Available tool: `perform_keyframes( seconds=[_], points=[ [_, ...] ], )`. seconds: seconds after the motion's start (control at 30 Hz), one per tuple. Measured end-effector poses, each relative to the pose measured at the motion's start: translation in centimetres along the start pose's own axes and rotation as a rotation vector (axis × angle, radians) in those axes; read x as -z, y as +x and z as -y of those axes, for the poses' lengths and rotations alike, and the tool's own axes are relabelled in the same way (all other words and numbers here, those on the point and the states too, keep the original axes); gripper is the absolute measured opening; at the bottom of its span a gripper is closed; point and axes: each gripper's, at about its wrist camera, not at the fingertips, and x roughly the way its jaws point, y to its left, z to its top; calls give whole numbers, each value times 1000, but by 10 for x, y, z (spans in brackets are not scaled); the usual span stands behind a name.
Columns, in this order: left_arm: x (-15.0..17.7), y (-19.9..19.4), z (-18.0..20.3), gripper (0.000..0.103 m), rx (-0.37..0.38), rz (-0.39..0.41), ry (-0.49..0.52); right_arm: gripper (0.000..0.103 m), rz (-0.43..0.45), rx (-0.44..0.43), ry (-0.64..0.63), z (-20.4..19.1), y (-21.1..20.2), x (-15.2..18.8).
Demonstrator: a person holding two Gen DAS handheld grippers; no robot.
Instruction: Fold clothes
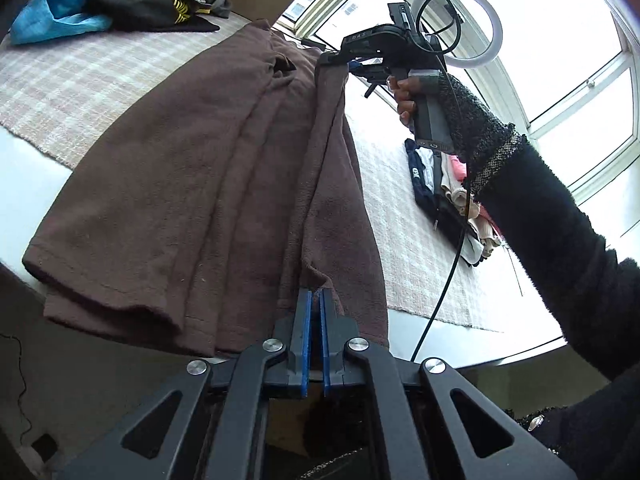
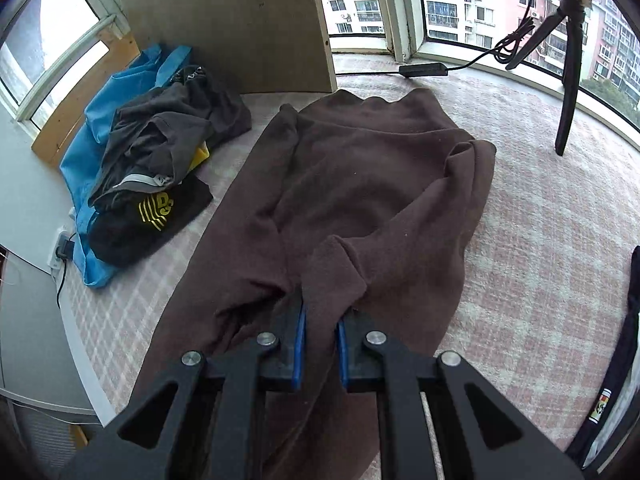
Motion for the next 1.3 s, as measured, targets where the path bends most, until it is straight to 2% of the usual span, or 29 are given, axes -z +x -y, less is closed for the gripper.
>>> perform_keyframes(
  seconds=[0.13,0.27,0.3,0.4,0.47,0.57,0.67,0.77,0.8,0.93,1.0,1.03,1.07,1.1,1.13,1.23,1.3],
  points=[
    [3,1,-18,3,-29,-9,-38,13,-58,66,-42,-18,34,-3],
    [3,-13,-11,3,-47,-21,-19,24,-111,96,-126,-32,44,-4],
    [2,-23,-6,3,-47,-11,-2,31,-116,72,-132,-33,37,-5],
    [-9,-54,9,3,-60,24,78,38,-59,-29,-124,-32,-9,6],
    [-18,-68,13,5,-77,34,124,42,-7,-66,-121,-25,-46,30],
    [-34,-60,15,8,-85,13,181,42,16,-121,-139,-25,-82,92],
    [-51,-37,18,8,-78,-27,236,42,-17,-192,-155,-40,-87,165],
    [-68,-16,22,8,-75,-65,294,42,-69,-87,-262,-71,-62,218],
    [-72,-10,24,8,-84,-70,319,43,-82,-76,-279,-78,-58,230],
    [-82,6,29,8,-99,-102,383,44,-132,-175,-291,-89,-64,258],
    [-83,17,32,8,-86,-127,392,42,-140,-213,-223,-71,-79,251],
    [-83,22,33,8,-80,-139,397,42,-111,-216,-177,-57,-90,242],
    [-82,28,34,10,-74,-157,405,39,-70,-208,-148,-45,-101,228],
    [-77,36,37,11,-70,-181,416,30,-29,-200,-120,-33,-112,214],
    [-71,43,40,11,-71,-204,433,26,7,-187,-106,-24,-119,199],
    [-52,62,47,11,-97,-264,492,24,87,-128,-145,-14,-122,141],
    [-44,69,48,11,-102,-293,495,24,111,-93,-163,-13,-110,105]
  ],
)
